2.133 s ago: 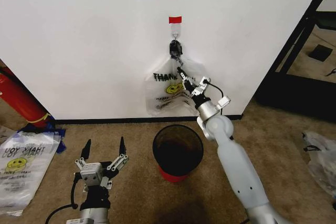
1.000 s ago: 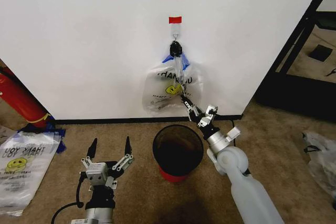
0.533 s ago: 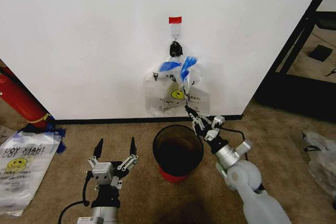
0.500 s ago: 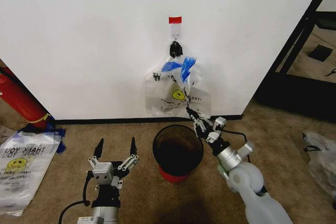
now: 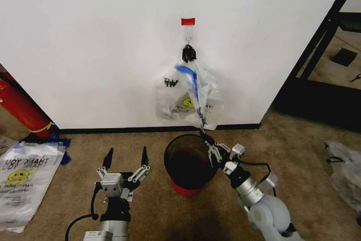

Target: Pick up the garbage bag from the wall and place it over the trash bin.

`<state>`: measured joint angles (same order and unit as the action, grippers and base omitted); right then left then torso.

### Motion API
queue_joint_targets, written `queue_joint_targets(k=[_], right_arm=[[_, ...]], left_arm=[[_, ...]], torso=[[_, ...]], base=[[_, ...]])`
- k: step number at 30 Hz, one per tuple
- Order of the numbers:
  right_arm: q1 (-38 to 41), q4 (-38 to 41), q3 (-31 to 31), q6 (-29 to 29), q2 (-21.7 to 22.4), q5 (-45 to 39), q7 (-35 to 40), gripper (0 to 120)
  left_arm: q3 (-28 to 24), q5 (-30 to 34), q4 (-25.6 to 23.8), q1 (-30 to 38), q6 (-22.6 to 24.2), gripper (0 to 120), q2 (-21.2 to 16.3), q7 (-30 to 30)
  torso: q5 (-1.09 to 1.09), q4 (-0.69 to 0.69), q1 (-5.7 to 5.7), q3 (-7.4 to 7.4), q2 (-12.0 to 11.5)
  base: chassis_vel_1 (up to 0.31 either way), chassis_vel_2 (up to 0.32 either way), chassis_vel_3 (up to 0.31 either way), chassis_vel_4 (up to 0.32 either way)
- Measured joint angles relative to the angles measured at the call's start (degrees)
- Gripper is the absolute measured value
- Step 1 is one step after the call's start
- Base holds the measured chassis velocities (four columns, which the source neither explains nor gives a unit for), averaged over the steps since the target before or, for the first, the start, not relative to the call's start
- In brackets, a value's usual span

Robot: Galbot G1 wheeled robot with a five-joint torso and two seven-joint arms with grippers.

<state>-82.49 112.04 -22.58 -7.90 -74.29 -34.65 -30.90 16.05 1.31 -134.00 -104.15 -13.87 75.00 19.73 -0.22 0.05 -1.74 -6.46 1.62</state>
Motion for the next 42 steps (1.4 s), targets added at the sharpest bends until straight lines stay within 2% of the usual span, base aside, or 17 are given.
queue_joint_targets(k=[11, 19, 21, 22, 24, 30, 31, 38, 42], right_arm=[[-3.8, 0.7, -0.5, -2.7, -0.4, 1.2, -2.2, 0], [-0.6, -0.1, -0.8, -1.9, -0.4, 0.2, 1.0, 0], [0.8, -0.6, -0.7, -0.8, -0.6, -1.2, 2.3, 5], [2.0, -1.1, -0.5, 0.3, -0.8, -2.9, 3.2, 11], [2.5, -1.3, -0.4, 0.8, -0.8, -3.8, 3.7, 13], [8.1, -5.9, 0.7, 4.1, -2.2, -12.0, 8.0, 38], [8.1, -5.9, 0.7, 4.1, -2.2, -12.0, 8.0, 38], [18.1, -14.0, 3.3, 7.4, -5.3, -19.5, 11.6, 68], [21.1, -16.8, 4.2, 8.0, -6.7, -20.3, 12.0, 77]], left_arm=[[-1.1, 0.2, 0.8, 0.8, 0.1, 100, -0.2, 0.0], [-0.7, 1.1, 0.9, 1.2, 0.1, 100, -0.8, 0.1], [-0.4, 1.3, 1.0, 1.3, 0.2, 100, -1.0, 0.1], [-0.3, 1.5, 1.0, 1.4, 0.2, 100, -1.1, 0.1], [-0.2, 1.5, 1.0, 1.5, 0.3, 100, -1.1, 0.1], [0.8, 2.0, 1.0, 1.4, 0.5, 100, -1.3, 0.1], [0.8, 2.0, 1.0, 1.4, 0.5, 100, -1.3, 0.1], [2.5, 3.2, 1.3, 1.8, 1.2, 100, -1.4, 0.1], [2.8, 3.3, 1.4, 1.8, 1.3, 100, -1.4, 0.1]], torso=[[0.00, 0.00, 0.00, 0.00, 0.0], [0.00, 0.00, -0.01, 0.00, 0.0], [0.00, 0.00, 0.00, 0.00, 0.0], [0.00, 0.00, 0.00, 0.00, 0.0], [-0.01, 0.00, -0.01, 0.00, 0.0], [0.00, 0.00, -0.01, -0.01, 0.0], [0.00, 0.00, -0.01, -0.01, 0.0], [-0.01, 0.00, -0.01, -0.01, 0.0], [-0.01, -0.01, -0.01, -0.01, 0.0]], base=[[0.000, 0.000, 0.000, 0.000], [0.000, 0.000, 0.000, 0.000], [0.000, 0.000, 0.000, 0.000], [0.000, 0.000, 0.000, 0.000], [0.000, 0.000, 0.000, 0.000], [0.000, 0.000, 0.000, 0.000], [0.000, 0.000, 0.000, 0.000], [0.000, 0.000, 0.000, 0.000], [0.000, 0.000, 0.000, 0.000]])
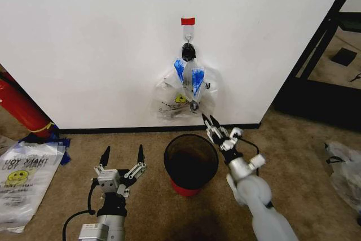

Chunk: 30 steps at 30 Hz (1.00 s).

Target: Pick up the garbage bag from the wall and place it over the trash bin.

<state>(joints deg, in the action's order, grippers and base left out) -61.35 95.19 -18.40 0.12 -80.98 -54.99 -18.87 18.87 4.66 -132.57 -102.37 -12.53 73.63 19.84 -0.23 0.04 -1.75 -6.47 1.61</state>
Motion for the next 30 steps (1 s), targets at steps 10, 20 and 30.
queue_joint_targets(k=[10, 20, 30], right_arm=[[6.3, -7.8, 2.5, 1.1, -3.3, -1.4, -1.9, 97], [7.6, -8.1, 3.1, 1.1, -4.2, -1.9, -3.1, 64], [7.4, -6.7, 3.3, 0.9, -4.3, -1.9, -2.8, 27]], left_arm=[[1.5, 0.5, 0.1, -0.3, 0.2, 100, 0.0, 0.0], [1.6, 0.7, 0.1, -0.2, 0.3, 100, 0.0, -0.1], [1.5, 1.0, 0.1, 0.0, 0.3, 100, 0.0, -0.1]], torso=[[0.00, 0.01, 0.00, 0.00, 0.0], [0.00, 0.01, 0.00, 0.00, 0.0], [0.00, 0.01, 0.01, 0.01, 0.0]], base=[[0.000, 0.000, 0.000, 0.000], [0.000, 0.000, 0.000, 0.000], [0.000, 0.000, 0.000, 0.000]])
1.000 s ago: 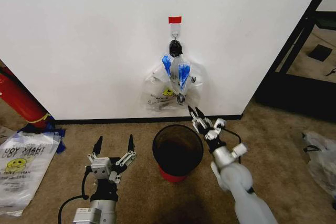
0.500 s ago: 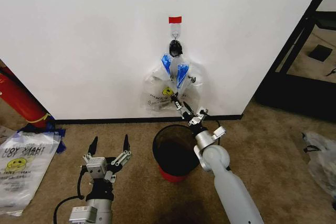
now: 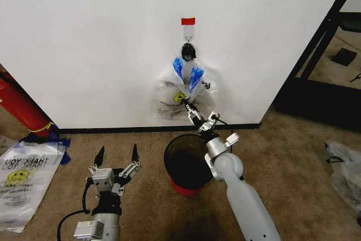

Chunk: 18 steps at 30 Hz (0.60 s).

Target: Pick up the garbage bag from the wall and place it over the trash bin.

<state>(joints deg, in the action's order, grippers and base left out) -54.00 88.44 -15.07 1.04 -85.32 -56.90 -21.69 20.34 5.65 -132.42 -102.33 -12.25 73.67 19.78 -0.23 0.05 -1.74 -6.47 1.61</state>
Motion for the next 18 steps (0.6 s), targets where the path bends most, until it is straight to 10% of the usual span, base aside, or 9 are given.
queue_joint_targets(k=[8, 18], right_arm=[[0.0, 0.6, 0.0, -0.5, -0.2, -0.6, 0.2, 1], [-5.6, 5.7, 0.3, -1.6, 3.1, 2.5, -0.2, 0]], left_arm=[[0.3, 0.3, -0.5, -0.2, -0.1, 100, -0.2, 0.0], [-0.1, 0.3, -0.7, -0.2, -0.4, 100, -0.1, 0.1]], torso=[[0.00, 0.00, 0.00, 0.00, 0.0], [0.01, 0.00, 0.00, 0.00, 0.0]], base=[[0.000, 0.000, 0.000, 0.000], [0.000, 0.000, 0.000, 0.000]])
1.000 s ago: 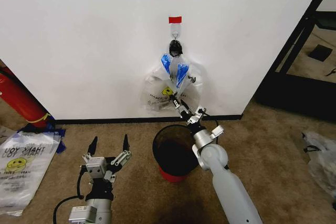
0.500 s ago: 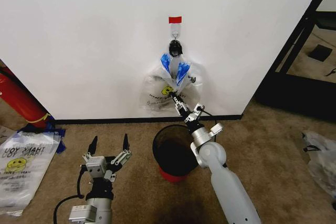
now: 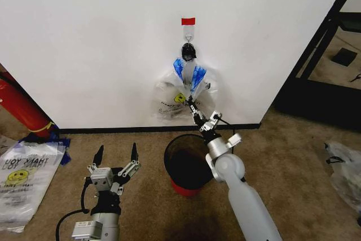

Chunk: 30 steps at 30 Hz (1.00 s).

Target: Pick up the garbage bag from the wall and place it over the trash bin.

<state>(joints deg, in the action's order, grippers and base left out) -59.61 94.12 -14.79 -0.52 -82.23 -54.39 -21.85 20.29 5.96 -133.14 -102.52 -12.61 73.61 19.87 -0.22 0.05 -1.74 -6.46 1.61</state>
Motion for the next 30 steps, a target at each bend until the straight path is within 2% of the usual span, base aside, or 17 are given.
queue_joint_targets(k=[6, 11, 30], right_arm=[[-6.9, 5.0, -0.6, -1.4, 3.1, 3.9, -1.3, 0], [-11.3, 7.7, -1.7, -2.7, 3.4, 6.8, -2.0, 0], [-20.1, 12.3, -4.8, -6.5, 5.8, 14.8, -6.2, 0]], left_arm=[[-1.1, 0.0, 0.0, 0.4, -0.1, 100, 0.0, 0.0], [-1.8, -0.2, -0.2, 0.5, -0.2, 100, -0.4, 0.0], [-2.9, -0.1, -0.9, 0.5, -0.9, 100, -1.0, 0.1]], torso=[[0.00, 0.01, 0.00, 0.00, 0.0], [0.00, 0.00, 0.00, 0.00, 0.0], [-0.01, 0.00, 0.00, 0.00, 0.0]], base=[[0.000, 0.000, 0.000, 0.000], [0.000, 0.000, 0.000, 0.000], [0.000, 0.000, 0.000, 0.000]])
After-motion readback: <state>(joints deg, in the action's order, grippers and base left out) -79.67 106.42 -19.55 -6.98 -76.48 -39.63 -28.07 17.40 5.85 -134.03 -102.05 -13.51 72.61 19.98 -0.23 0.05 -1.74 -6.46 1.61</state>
